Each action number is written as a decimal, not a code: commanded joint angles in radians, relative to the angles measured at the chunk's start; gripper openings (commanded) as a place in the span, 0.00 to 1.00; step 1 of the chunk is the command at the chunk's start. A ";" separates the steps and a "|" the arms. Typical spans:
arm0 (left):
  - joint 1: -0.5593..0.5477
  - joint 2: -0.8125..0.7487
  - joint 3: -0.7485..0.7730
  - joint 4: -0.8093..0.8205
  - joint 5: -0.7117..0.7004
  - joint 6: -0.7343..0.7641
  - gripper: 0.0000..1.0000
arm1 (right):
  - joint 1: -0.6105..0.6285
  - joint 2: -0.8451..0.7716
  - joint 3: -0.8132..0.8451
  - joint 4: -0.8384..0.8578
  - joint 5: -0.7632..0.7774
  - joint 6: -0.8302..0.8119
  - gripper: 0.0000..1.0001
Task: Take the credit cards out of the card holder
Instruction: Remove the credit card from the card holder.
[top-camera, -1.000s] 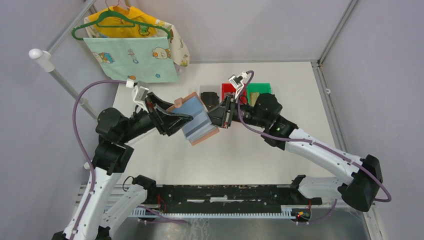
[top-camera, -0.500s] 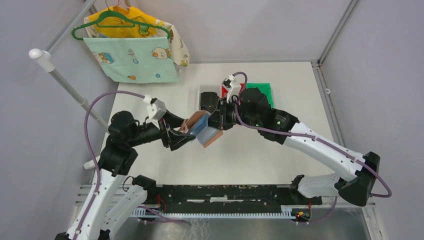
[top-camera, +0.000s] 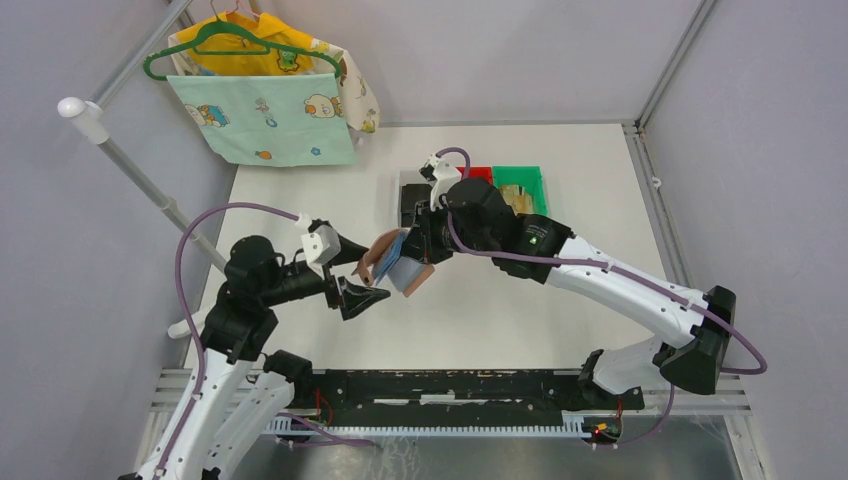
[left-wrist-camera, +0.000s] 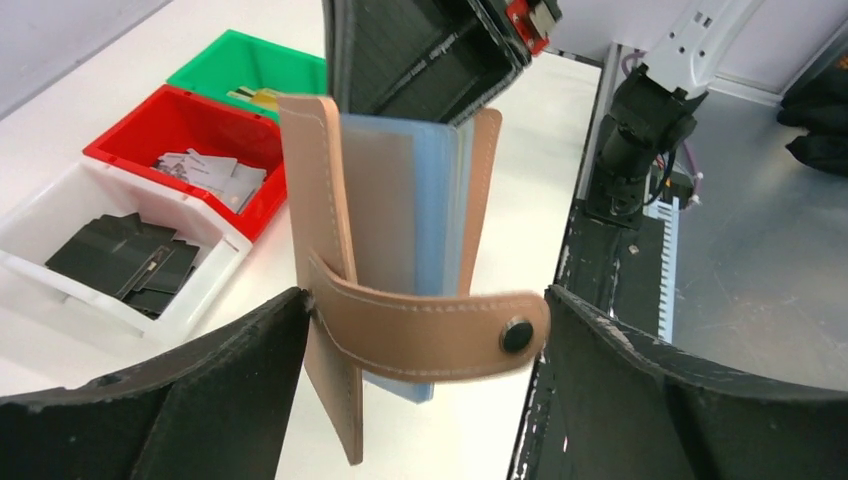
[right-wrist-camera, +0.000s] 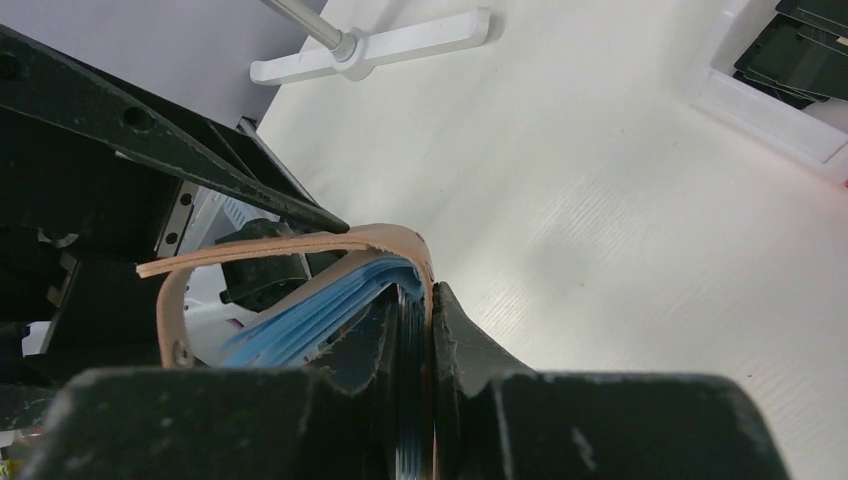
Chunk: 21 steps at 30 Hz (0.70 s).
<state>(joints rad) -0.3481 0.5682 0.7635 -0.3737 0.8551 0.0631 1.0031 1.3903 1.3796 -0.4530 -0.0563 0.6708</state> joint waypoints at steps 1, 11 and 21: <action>0.000 -0.023 -0.028 -0.025 0.052 0.095 0.91 | 0.013 -0.002 0.075 0.035 0.050 -0.011 0.00; 0.000 0.047 0.013 0.046 -0.304 0.055 0.66 | 0.022 -0.029 0.037 0.080 0.008 -0.007 0.00; -0.001 0.067 0.115 0.054 -0.133 -0.121 0.31 | 0.010 -0.147 -0.095 0.174 -0.117 -0.052 0.00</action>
<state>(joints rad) -0.3489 0.6228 0.8055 -0.3851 0.6487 0.0452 1.0145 1.3220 1.3170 -0.4099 -0.0738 0.6426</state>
